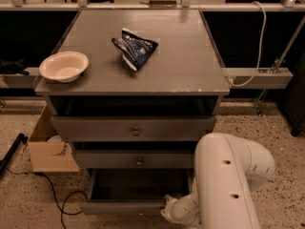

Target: Open bottom drawer

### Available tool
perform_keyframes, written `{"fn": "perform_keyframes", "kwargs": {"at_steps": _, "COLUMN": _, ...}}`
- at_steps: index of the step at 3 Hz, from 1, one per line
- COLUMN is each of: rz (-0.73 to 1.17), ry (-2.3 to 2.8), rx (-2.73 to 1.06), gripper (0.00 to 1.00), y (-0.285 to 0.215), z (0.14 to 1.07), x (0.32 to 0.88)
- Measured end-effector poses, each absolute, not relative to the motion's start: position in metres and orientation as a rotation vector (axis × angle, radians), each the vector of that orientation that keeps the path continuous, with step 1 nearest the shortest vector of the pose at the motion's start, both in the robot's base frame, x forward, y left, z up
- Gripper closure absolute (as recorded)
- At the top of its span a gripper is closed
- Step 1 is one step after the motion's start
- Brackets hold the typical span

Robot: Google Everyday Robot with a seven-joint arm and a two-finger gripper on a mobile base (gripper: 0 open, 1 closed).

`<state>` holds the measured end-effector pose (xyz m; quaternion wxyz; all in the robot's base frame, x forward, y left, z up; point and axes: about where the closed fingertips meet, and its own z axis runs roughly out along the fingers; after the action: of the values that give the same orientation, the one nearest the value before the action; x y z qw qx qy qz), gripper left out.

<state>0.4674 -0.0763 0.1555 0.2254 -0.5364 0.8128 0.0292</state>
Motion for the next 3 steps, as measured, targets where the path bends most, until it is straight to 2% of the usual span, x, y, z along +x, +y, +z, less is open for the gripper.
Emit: {"fn": "perform_keyframes", "kwargs": {"at_steps": 3, "rz": 0.076, "ry": 2.240, "rx": -1.490, "gripper": 1.00, "y": -0.0716, "z": 0.1577, "x": 0.4681}}
